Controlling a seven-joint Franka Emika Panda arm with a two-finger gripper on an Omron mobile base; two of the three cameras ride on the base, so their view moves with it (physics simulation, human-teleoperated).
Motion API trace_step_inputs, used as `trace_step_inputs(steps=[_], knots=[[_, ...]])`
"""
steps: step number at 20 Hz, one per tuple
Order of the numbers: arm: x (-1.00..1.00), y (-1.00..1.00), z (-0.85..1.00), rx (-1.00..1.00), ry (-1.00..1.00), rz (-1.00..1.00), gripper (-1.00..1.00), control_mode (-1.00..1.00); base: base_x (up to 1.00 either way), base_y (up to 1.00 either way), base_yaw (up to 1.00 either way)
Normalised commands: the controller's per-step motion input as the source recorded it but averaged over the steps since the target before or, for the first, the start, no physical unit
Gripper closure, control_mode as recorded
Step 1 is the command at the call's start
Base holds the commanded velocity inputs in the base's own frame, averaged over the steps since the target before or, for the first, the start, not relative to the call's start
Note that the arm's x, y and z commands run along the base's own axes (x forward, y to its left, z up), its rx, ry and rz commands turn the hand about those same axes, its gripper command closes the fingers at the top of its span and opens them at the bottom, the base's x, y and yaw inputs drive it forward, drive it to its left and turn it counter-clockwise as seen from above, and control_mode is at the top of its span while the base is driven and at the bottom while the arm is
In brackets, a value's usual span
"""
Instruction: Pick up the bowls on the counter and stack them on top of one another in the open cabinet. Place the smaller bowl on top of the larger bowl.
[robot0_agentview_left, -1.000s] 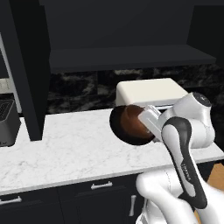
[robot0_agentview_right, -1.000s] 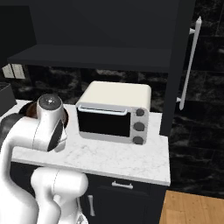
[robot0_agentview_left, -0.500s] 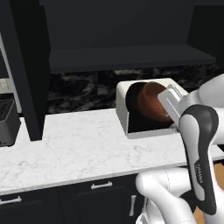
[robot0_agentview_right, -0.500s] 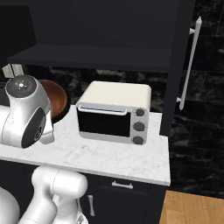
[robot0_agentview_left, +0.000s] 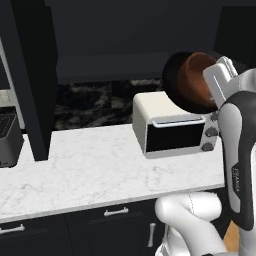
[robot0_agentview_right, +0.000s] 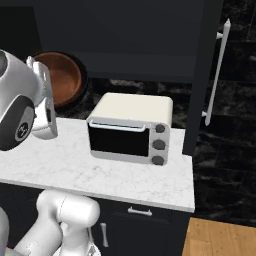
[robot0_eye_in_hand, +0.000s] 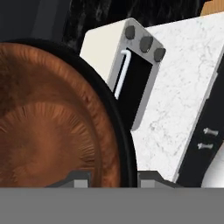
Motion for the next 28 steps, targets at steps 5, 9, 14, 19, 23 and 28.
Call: trace_step_inputs(steps=[5, 9, 14, 19, 23, 28], knots=[[0.08, -0.08, 0.21, 0.0, -0.16, -0.14, 1.0, -1.0, 0.0, 0.0, 0.0], [0.38, 0.0, 0.0, 0.0, -0.3, -0.14, 1.0, -1.0, 0.0, 0.0, 0.0], [0.56, -0.01, 0.0, 0.0, -0.25, -0.08, 1.0, -1.0, 0.0, 0.0, 0.0], [0.73, -0.13, 0.11, 0.02, 0.19, 0.0, 1.0, -1.0, 0.0, 0.0, 0.0], [0.76, -0.1, 0.13, 0.0, 0.21, 0.0, 1.0, -1.0, 0.0, 0.0, 0.0], [0.81, 0.0, 0.01, 0.0, 0.08, 0.0, 1.0, -1.0, 0.0, 0.0, 0.0]])
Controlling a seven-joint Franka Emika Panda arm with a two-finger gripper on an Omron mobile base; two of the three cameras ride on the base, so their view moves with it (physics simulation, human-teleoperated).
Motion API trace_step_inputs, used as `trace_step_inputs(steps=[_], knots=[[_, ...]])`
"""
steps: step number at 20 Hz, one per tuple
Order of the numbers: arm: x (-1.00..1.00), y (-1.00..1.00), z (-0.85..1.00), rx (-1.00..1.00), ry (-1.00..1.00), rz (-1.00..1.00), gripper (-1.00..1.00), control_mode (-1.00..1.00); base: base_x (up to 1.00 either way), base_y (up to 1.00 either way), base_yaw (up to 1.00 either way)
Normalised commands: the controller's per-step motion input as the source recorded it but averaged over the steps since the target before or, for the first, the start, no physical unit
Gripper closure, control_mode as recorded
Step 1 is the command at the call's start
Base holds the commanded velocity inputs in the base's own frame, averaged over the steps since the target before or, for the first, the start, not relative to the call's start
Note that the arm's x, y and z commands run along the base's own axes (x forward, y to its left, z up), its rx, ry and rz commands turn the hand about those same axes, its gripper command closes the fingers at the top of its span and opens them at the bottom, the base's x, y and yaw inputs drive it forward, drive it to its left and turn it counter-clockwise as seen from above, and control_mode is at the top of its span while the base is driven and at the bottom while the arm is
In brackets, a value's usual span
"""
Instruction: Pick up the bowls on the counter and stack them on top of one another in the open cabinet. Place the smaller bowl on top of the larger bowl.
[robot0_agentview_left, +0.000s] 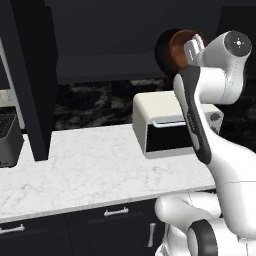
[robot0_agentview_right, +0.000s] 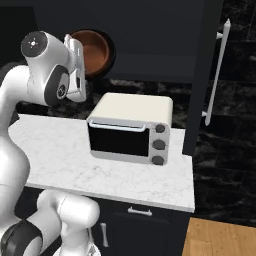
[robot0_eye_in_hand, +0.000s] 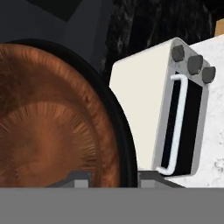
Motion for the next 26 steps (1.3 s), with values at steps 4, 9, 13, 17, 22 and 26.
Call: trace_step_inputs(steps=[4, 9, 13, 17, 22, 26], knots=[[0.91, 0.0, 0.0, 0.0, 0.06, 0.0, 1.0, -1.0, 0.0, 0.0, 0.0], [0.95, 0.0, 0.0, 0.0, 0.01, 0.0, 1.0, -1.0, 0.0, 0.0, 0.0], [0.92, 0.0, 0.0, 0.0, 0.0, 0.0, 1.0, -1.0, 0.0, 0.0, 0.0], [0.78, 0.0, 0.0, 0.0, 0.0, 0.0, 1.0, -1.0, 0.0, 0.0, 0.0], [0.77, 0.0, -0.27, 0.0, 0.04, 0.0, 1.0, -1.0, 0.0, 0.0, 0.0], [0.67, 0.0, -0.31, 0.0, 0.06, 0.0, 1.0, -1.0, 0.0, 0.0, 0.0]])
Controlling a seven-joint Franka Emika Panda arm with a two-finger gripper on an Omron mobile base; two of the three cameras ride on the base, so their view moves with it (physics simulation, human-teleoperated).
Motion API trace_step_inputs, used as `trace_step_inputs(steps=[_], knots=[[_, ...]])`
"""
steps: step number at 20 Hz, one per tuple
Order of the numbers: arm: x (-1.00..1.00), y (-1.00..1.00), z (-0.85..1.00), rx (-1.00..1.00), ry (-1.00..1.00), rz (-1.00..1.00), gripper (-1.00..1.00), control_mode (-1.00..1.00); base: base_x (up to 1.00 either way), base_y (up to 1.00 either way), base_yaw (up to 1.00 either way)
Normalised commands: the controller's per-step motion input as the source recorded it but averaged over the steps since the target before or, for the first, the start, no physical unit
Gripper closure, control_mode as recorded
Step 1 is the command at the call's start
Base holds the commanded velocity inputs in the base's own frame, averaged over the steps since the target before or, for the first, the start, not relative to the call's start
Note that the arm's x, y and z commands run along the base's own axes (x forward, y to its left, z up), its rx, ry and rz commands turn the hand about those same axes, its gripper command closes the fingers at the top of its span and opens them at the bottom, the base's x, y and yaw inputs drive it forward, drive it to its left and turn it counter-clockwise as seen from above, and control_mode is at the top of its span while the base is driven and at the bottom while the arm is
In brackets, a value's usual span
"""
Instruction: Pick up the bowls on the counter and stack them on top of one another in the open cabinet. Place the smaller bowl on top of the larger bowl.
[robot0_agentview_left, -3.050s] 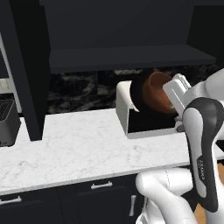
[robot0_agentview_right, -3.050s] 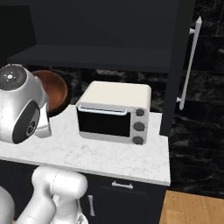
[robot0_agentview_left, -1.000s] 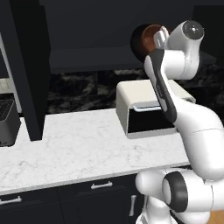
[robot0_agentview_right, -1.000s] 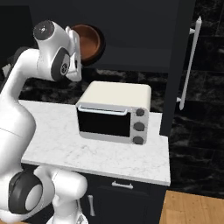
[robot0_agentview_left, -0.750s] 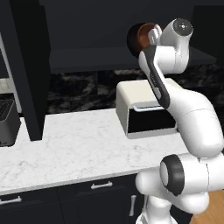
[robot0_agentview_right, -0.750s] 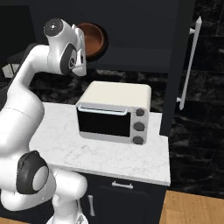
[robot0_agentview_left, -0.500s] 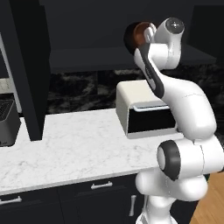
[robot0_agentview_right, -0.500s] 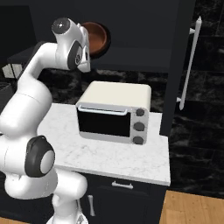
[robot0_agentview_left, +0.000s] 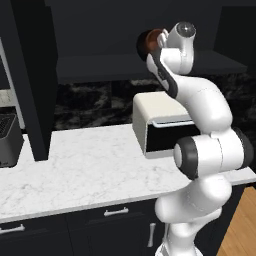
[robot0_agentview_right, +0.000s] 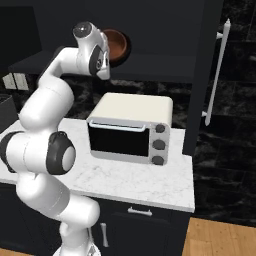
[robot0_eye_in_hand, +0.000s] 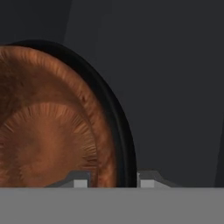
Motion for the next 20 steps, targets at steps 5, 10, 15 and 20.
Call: trace_step_inputs(steps=[5, 10, 15, 20], knots=[[0.59, 0.0, -0.23, 0.0, 0.01, 0.0, 1.0, -1.0, 0.0, 0.0, 0.0], [0.57, 0.02, -0.33, 0.0, 0.0, 0.0, 1.0, -1.0, 0.0, 0.0, 0.0], [0.52, 0.01, -0.12, 0.0, -0.06, 0.0, -1.0, -1.0, 0.0, 0.0, 0.0], [0.15, 0.0, 0.0, 0.0, -0.18, 0.0, -1.0, -1.0, 0.0, 0.0, 0.0]])
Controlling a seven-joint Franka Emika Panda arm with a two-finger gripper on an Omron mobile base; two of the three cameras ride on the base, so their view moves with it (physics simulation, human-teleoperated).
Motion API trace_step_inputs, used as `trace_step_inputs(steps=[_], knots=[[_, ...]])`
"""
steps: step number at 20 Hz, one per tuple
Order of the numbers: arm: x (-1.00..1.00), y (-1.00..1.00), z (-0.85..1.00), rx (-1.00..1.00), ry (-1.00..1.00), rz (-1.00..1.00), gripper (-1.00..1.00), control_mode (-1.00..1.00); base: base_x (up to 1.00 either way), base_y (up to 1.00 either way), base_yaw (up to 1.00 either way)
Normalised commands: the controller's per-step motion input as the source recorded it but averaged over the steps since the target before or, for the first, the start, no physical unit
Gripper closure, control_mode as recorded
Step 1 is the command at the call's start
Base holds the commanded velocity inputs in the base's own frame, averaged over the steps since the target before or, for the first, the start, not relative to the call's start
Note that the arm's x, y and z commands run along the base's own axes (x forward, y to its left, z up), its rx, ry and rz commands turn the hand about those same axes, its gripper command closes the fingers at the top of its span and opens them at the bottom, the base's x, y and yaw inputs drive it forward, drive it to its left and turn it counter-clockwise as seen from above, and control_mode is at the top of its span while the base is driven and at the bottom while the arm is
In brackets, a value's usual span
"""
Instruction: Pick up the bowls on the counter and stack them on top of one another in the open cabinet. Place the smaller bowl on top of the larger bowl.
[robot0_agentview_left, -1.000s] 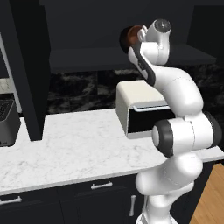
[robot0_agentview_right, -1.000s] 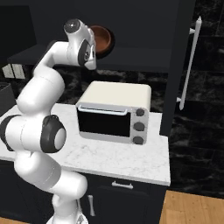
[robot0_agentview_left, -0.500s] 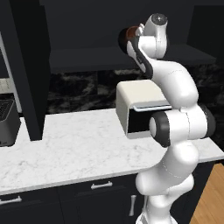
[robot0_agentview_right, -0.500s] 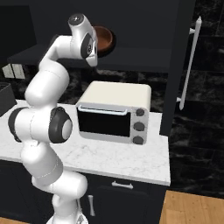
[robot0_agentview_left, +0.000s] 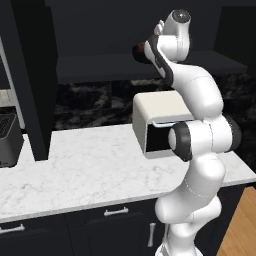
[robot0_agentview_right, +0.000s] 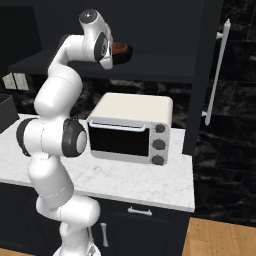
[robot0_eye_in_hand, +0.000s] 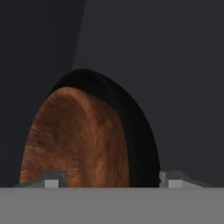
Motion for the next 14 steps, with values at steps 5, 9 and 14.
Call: trace_step_inputs(steps=[5, 9, 14], knots=[[-0.04, 0.0, 0.06, 0.0, -0.18, 0.0, -1.0, -1.0, 0.0, 0.0, 0.0], [-0.46, 0.0, 0.2, 0.0, -0.09, 0.0, -1.0, -1.0, 0.0, 0.0, 0.0], [-0.9, 0.0, 0.13, 0.0, 0.0, 0.0, -1.0, -1.0, 0.0, 0.0, 0.0]])
